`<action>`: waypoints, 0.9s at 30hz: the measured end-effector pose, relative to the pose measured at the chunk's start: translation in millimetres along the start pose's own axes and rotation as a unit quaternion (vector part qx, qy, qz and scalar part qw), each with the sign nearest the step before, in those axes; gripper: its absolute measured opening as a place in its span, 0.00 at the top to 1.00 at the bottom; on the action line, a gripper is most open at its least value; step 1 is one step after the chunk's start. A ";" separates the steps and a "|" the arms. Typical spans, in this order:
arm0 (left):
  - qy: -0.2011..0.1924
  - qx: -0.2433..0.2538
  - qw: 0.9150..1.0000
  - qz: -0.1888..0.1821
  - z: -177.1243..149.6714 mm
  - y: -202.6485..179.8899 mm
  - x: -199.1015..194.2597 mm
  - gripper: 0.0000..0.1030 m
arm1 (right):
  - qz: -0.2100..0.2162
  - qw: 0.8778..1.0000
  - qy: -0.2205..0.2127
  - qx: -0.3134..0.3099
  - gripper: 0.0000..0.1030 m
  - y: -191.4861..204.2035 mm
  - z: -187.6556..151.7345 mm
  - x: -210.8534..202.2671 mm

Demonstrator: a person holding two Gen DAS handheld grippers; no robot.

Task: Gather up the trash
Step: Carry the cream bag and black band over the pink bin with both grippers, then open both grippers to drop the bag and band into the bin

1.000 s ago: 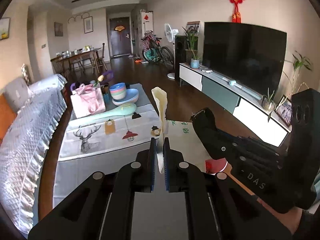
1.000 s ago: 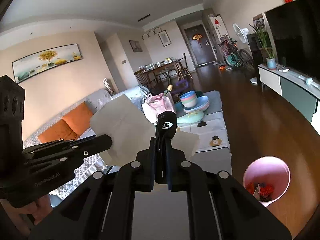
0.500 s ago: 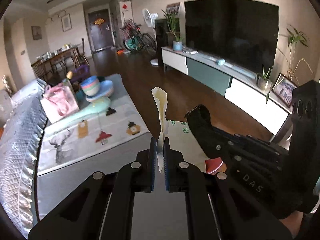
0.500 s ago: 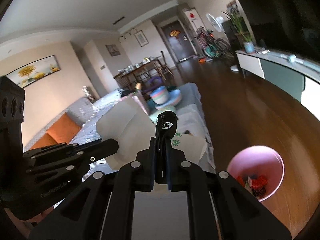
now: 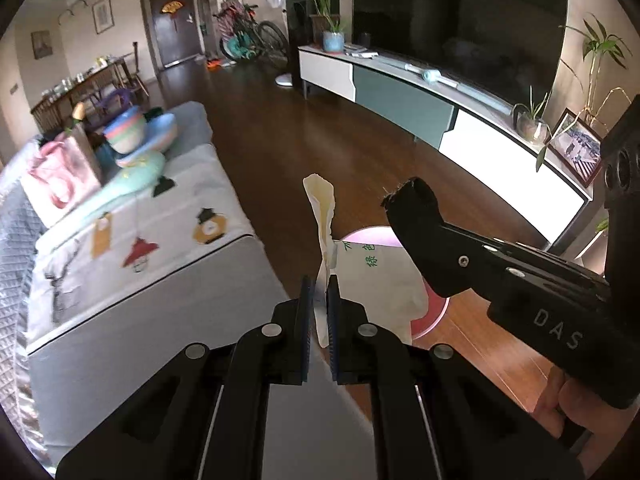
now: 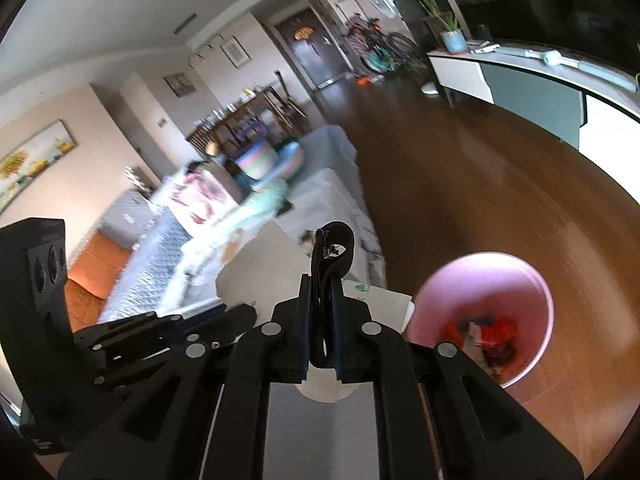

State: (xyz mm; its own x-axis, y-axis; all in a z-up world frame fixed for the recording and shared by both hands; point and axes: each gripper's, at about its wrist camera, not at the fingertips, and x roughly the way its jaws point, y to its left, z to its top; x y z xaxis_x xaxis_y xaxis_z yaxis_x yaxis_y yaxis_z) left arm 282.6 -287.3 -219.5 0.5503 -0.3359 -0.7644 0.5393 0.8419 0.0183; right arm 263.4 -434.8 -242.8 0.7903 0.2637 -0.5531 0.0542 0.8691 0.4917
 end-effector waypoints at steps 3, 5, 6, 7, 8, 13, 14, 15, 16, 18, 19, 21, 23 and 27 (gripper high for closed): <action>0.016 -0.002 1.000 -0.014 5.4 -4.5 28.0 0.93 | -0.018 0.999 0.029 -0.001 0.91 -23.3 4.5 20.0; 0.025 -0.003 0.999 -0.019 8.4 -6.5 47.5 0.93 | -0.028 0.999 0.042 0.002 0.91 -35.6 6.4 29.1; 0.030 -0.001 0.999 -0.020 9.5 -8.6 55.3 0.93 | -0.033 0.998 0.053 0.005 0.91 -45.3 7.9 37.3; 0.032 0.002 0.999 -0.021 10.9 -11.4 64.7 0.93 | -0.036 0.997 0.061 0.009 0.91 -52.1 8.5 42.4; 0.034 0.008 0.999 -0.020 12.0 -15.4 72.9 0.93 | -0.042 0.997 0.069 0.016 0.91 -60.2 8.4 47.1; 0.055 0.019 0.998 -0.029 17.1 -31.0 119.3 0.93 | -0.080 0.989 0.109 0.052 0.91 -105.6 2.8 73.4; 0.061 0.019 0.997 -0.030 18.0 -32.4 128.7 0.93 | -0.084 0.988 0.115 0.054 0.91 -110.3 0.7 77.4; 0.075 0.019 0.996 -0.034 17.6 -35.6 143.3 0.93 | -0.093 0.986 0.128 0.057 0.91 -118.9 -2.0 85.7; 0.087 0.020 0.995 -0.036 16.8 -38.6 156.2 0.93 | -0.100 0.984 0.139 0.057 0.91 -125.7 -5.3 92.6; 0.110 0.033 0.993 -0.034 13.3 -45.1 177.8 0.93 | -0.110 0.979 0.159 0.067 0.91 -141.5 -12.5 104.1; 0.123 0.037 0.991 -0.034 10.5 -49.0 190.4 0.93 | -0.114 0.977 0.165 0.072 0.91 -146.3 -14.8 107.8; 0.142 0.038 0.989 -0.033 7.0 -51.9 206.2 0.93 | -0.122 0.974 0.172 0.083 0.91 -156.7 -18.5 113.4; 0.154 0.032 0.987 -0.039 5.2 -52.0 217.4 0.93 | -0.128 0.971 0.182 0.084 0.91 -161.8 -20.8 118.1; 0.157 0.036 0.986 -0.035 5.2 -53.6 218.8 0.80 | -0.142 0.967 0.191 0.094 0.67 -164.9 -19.9 120.2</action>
State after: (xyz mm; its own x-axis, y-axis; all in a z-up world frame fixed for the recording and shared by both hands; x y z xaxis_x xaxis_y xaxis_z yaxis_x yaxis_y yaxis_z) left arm 377.4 -408.2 -384.4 0.2914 -0.2342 -0.9275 0.6191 0.7853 -0.0038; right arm 337.3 -538.1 -403.8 0.4458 0.1923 -0.8742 0.3749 0.8468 0.3774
